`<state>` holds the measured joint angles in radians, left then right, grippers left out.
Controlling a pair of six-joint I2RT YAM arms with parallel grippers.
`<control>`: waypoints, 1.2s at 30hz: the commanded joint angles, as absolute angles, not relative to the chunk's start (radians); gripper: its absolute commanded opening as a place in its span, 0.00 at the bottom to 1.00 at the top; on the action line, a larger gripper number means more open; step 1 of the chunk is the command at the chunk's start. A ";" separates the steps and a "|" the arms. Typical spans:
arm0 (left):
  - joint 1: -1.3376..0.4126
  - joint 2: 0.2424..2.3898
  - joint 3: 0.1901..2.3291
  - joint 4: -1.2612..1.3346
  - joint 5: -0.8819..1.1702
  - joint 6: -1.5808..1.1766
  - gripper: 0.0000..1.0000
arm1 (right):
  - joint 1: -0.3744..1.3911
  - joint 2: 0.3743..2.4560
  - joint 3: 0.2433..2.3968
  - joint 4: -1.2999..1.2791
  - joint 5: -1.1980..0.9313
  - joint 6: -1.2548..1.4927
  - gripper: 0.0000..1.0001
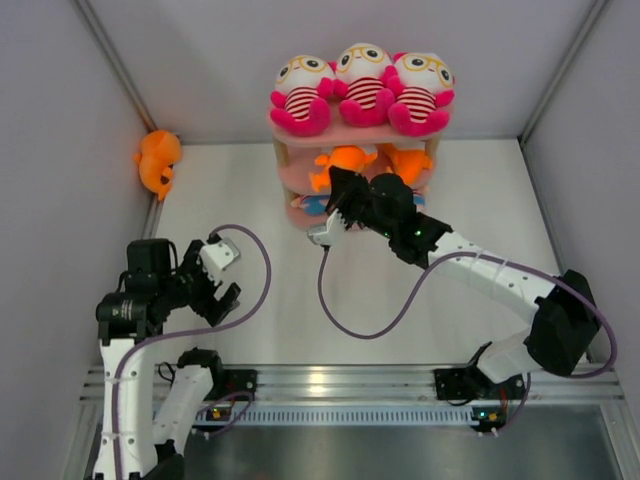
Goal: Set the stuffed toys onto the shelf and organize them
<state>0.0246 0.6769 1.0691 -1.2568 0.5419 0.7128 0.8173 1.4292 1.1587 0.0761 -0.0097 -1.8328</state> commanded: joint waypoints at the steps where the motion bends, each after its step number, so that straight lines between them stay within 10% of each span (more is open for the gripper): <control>1: 0.031 0.738 1.114 -1.220 0.557 0.726 0.90 | 0.769 1.465 1.143 0.184 -0.112 -1.842 0.00; 20: 0.032 0.974 1.249 -1.220 0.508 0.661 0.90 | 0.548 1.496 1.037 0.209 -0.327 -1.824 0.02; 30: 0.034 0.994 1.253 -1.220 0.512 0.670 0.90 | 0.548 1.427 0.982 0.230 -0.385 -1.761 0.62; 36: 0.032 0.999 1.255 -1.218 0.515 0.667 0.90 | 0.568 1.398 0.970 0.227 -0.371 -1.746 0.80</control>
<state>0.0284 0.9939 1.2270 -1.2526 0.5041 0.6750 0.5613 1.4475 0.9787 0.1944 -0.3393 -1.7767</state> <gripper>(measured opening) 0.897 0.790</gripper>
